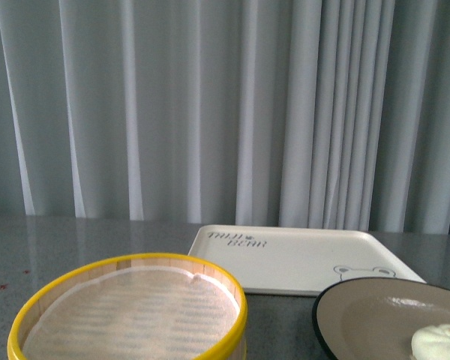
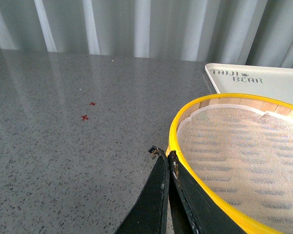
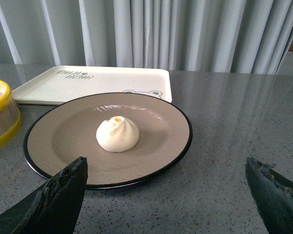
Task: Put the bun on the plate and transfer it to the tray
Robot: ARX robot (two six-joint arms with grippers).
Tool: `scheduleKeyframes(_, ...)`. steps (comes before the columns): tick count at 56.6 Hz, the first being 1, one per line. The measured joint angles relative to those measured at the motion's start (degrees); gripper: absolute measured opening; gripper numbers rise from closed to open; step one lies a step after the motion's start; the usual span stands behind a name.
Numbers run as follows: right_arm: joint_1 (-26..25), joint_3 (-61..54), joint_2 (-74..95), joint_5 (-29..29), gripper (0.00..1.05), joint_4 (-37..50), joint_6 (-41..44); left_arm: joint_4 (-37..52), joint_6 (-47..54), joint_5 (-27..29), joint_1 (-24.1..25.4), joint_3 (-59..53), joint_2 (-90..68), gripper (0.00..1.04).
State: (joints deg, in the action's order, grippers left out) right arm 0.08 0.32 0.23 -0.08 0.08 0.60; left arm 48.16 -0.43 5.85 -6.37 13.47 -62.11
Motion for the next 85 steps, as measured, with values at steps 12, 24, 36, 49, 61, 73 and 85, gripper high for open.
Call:
scheduleKeyframes(12, 0.00, 0.00, 0.00, 0.00, 0.96, 0.00, 0.00, -3.30, 0.02, -5.16, 4.37, -5.92, 9.18, 0.04)
scheduleKeyframes(24, 0.00, 0.00, 0.00, 0.00, 0.96, 0.00, 0.00, -7.98, 0.02, -5.64, 6.27, -9.09, 16.96, 0.04)
scheduleKeyframes(36, 0.00, 0.00, 0.00, 0.00, 0.96, 0.00, 0.00, -8.98, 0.02, -5.75, 6.27, -11.93, 21.55, 0.04)
scheduleKeyframes(49, 0.00, 0.00, 0.00, 0.00, 0.96, 0.00, 0.00, -16.72, 0.04, -5.79, 6.27, -11.98, 30.34, 0.04)
scheduleKeyframes(61, 0.00, 0.00, 0.00, 0.02, 0.96, 0.00, 0.00, -24.37, 0.04, -5.79, 6.27, -11.98, 38.36, 0.04)
scheduleKeyframes(73, 0.00, 0.00, 0.00, 0.02, 0.96, 0.00, 0.00, -29.38, 0.04, -5.79, 6.27, -11.98, 43.45, 0.04)
scheduleKeyframes(85, 0.00, 0.00, 0.00, 0.00, 0.96, 0.00, 0.00, -33.73, 0.04, -5.79, 6.27, -11.98, 47.87, 0.04)
